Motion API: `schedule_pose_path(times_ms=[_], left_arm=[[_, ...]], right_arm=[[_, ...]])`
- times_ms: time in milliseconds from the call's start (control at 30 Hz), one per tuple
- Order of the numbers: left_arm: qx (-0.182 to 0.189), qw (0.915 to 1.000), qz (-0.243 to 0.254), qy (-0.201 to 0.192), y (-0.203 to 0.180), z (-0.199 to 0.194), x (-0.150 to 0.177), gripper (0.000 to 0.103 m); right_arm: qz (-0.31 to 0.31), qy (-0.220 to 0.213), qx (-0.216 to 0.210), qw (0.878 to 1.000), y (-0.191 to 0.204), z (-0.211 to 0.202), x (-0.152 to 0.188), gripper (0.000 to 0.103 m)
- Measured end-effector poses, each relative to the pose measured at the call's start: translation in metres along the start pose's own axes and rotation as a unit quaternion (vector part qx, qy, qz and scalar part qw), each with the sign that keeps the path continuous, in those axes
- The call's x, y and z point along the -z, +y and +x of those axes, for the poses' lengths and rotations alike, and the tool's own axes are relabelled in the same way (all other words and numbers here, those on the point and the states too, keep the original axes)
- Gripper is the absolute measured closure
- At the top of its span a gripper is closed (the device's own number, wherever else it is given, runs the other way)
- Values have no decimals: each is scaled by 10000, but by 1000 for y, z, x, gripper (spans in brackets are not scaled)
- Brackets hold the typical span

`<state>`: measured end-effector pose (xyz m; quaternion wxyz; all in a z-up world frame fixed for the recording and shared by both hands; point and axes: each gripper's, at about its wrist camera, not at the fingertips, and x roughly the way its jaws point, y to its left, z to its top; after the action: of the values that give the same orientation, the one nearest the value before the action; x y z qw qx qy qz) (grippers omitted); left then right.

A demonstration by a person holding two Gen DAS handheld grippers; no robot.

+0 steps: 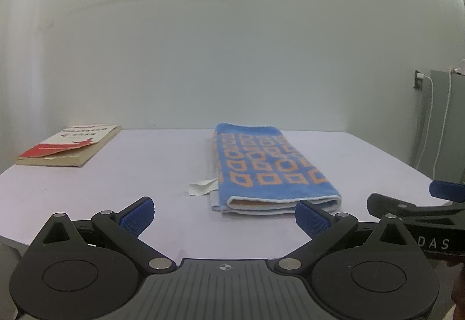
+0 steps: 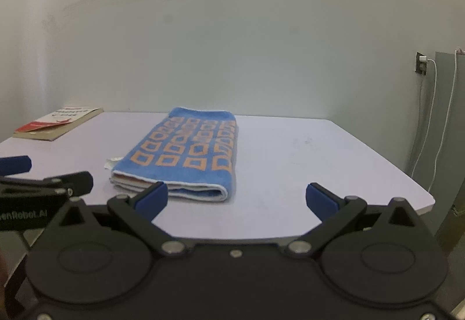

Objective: Fold towel

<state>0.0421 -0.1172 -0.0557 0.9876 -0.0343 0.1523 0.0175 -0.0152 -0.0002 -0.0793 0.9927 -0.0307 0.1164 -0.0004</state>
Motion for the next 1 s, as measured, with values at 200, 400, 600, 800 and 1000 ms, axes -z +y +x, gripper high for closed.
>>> schedule_pose_path(times_ms=[200,400,600,800,1000], left_arm=[[-51,10000,12,-26,1,1,-1,0],[-42,10000,36,6,1,3,-1,0],[-95,9999,96,-50,0,3,-1,0],[-81,9999,85,-13,1,4,-1,0],[-86,9999,65,-28,2,5,-1,0]], right_arm=[[-32,42,-40,10000,2,3,2,0],[-16,45,-27,10000,1,2,2,0],[-13,36,-66,10000,0,0,2,0],[-11,20,-98,9999,-1,-2,1,0],[0,18,-102,9999,-2,-1,0,0]])
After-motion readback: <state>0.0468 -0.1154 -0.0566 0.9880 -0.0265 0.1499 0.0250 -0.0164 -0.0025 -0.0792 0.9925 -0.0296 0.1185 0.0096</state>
